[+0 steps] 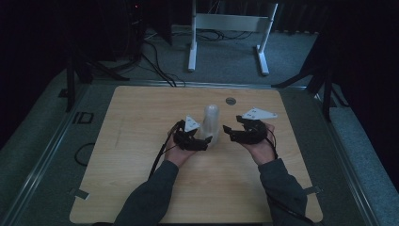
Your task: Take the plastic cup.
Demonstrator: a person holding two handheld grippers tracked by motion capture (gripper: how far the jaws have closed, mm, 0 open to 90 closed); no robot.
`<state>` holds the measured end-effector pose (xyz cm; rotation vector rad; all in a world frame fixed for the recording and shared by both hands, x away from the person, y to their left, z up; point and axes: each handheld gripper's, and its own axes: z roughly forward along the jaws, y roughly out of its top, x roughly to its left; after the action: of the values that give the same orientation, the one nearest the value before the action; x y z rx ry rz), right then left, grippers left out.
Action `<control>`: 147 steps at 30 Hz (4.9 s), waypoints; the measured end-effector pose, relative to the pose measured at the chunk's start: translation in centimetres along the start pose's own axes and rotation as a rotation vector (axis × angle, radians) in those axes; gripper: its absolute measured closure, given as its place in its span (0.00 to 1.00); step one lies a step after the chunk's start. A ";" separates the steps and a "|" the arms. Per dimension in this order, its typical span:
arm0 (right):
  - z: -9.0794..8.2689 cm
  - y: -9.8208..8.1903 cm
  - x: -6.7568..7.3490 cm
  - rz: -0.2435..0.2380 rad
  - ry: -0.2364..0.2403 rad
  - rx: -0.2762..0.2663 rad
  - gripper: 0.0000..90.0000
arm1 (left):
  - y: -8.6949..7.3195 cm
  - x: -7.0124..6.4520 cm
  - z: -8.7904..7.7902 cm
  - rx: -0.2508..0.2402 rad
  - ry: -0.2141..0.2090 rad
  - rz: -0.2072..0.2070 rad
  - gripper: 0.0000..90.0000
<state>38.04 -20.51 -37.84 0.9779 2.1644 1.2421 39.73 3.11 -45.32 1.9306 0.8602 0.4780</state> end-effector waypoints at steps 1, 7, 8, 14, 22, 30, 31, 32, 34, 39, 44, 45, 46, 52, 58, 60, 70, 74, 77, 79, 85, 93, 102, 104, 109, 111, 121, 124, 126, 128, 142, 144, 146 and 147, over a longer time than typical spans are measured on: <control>0.1 0.1 0.0 -0.002 0.004 -0.003 0.33 | 0.0 0.0 0.3 -0.005 -0.002 -0.005 0.16; 0.6 0.7 0.3 -0.015 0.016 -0.006 0.31 | -0.1 0.0 1.0 -0.014 -0.012 -0.005 0.16; 0.7 0.8 0.3 -0.016 0.019 -0.008 0.31 | -0.1 -0.1 1.1 -0.013 -0.012 -0.002 0.16; 1.2 1.5 0.6 -0.023 0.029 -0.022 0.30 | -0.1 0.1 1.8 -0.016 -0.023 -0.027 0.17; 2.4 2.0 0.9 -0.031 0.045 -0.021 0.31 | -0.1 -0.2 2.0 -0.039 -0.024 -0.018 0.22; 3.5 2.7 1.3 -0.038 0.060 -0.026 0.31 | -0.3 -0.3 2.0 -0.052 -0.012 -0.008 0.23; 3.5 2.7 1.3 -0.038 0.060 -0.026 0.31 | -0.3 -0.3 2.0 -0.052 -0.012 -0.008 0.23; 3.6 2.8 1.4 -0.039 0.060 -0.026 0.31 | -0.4 -0.3 2.0 -0.054 -0.010 -0.008 0.23; 4.0 3.2 1.5 -0.039 0.065 -0.027 0.31 | -0.4 -0.3 2.0 -0.057 -0.007 -0.008 0.23; 4.7 3.6 1.6 -0.047 0.068 -0.020 0.31 | -0.5 -0.4 2.0 -0.056 0.001 0.004 0.23; 5.3 4.0 1.6 -0.043 0.077 -0.015 0.34 | -0.6 -0.4 2.1 -0.057 0.005 0.012 0.24; 5.4 4.0 1.6 -0.044 0.080 -0.016 0.34 | -0.6 -0.4 2.1 -0.057 0.005 0.015 0.24; 5.6 4.1 1.7 -0.049 0.082 -0.016 0.34 | -0.6 -0.5 2.1 -0.056 0.009 0.018 0.24; 6.0 4.5 2.0 -0.063 0.088 -0.002 0.39 | -0.6 -0.5 2.1 -0.057 0.010 0.019 0.24; 5.6 4.8 1.8 -0.051 0.097 -0.011 0.43 | -0.6 -0.6 2.1 -0.058 0.009 0.019 0.24; 5.5 4.9 1.8 -0.050 0.100 -0.017 0.44 | -0.6 -0.6 2.1 -0.059 0.010 0.019 0.24; 4.5 6.2 1.6 -0.042 0.112 -0.039 0.45 | -0.7 -0.5 2.1 -0.052 0.008 0.021 0.24; 4.2 6.7 1.7 -0.047 0.112 -0.049 0.45 | -0.7 -0.5 2.1 -0.052 0.001 0.018 0.24; 3.9 7.2 1.8 -0.054 0.113 -0.054 0.45 | -0.8 -0.4 2.0 -0.050 -0.006 0.009 0.24; 3.8 7.3 1.8 -0.053 0.115 -0.057 0.45 | -0.8 -0.4 2.0 -0.050 -0.007 0.008 0.24; 3.3 8.1 1.6 -0.042 0.126 -0.067 0.45 | -0.7 -0.3 1.8 -0.057 -0.005 0.005 0.24; 2.9 8.6 1.4 -0.028 0.132 -0.073 0.45 | -0.7 -0.2 1.8 -0.054 -0.003 0.002 0.22; 1.6 9.7 1.2 -0.021 0.148 -0.104 0.45 | -0.6 -0.2 1.4 -0.064 0.000 0.004 0.22; 1.2 10.0 1.2 -0.022 0.153 -0.115 0.46 | -0.5 -0.2 1.2 -0.066 0.000 0.006 0.22; -0.1 10.6 1.1 -0.028 0.146 -0.138 0.46 | -0.3 0.0 0.6 -0.073 -0.006 -0.003 0.22; -0.6 10.7 1.0 -0.030 0.142 -0.142 0.46 | -0.2 0.0 0.4 -0.077 -0.005 -0.002 0.22; -2.7 10.5 -0.2 -0.022 0.118 -0.152 0.46 | -0.3 0.1 -0.5 -0.090 -0.027 -0.005 0.22; -3.6 10.2 -0.7 -0.013 0.101 -0.153 0.46 | -0.5 0.1 -0.9 -0.093 -0.029 -0.006 0.22; -4.1 9.9 -1.1 -0.006 0.092 -0.152 0.46 | -0.7 0.0 -1.1 -0.092 -0.031 -0.005 0.22; -4.5 9.5 -1.5 0.000 0.082 -0.149 0.46 | -0.9 0.0 -1.4 -0.091 -0.037 -0.007 0.22; -4.4 6.2 -2.5 0.046 0.053 -0.090 0.46 | -1.3 -0.6 -2.3 -0.109 -0.042 0.008 0.22; -4.1 5.5 -2.7 0.057 0.047 -0.073 0.46 | -1.4 -0.7 -2.3 -0.110 -0.043 0.008 0.22; -3.9 5.0 -2.7 0.064 0.048 -0.063 0.46 | -1.5 -0.8 -2.4 -0.112 -0.044 0.010 0.22; -3.9 5.0 -2.7 0.064 0.048 -0.063 0.46 | -1.5 -0.8 -2.4 -0.112 -0.044 0.010 0.22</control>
<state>38.87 -23.05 -31.45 1.0084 2.1319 1.3682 37.07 4.47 -45.47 1.8371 0.7795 0.4778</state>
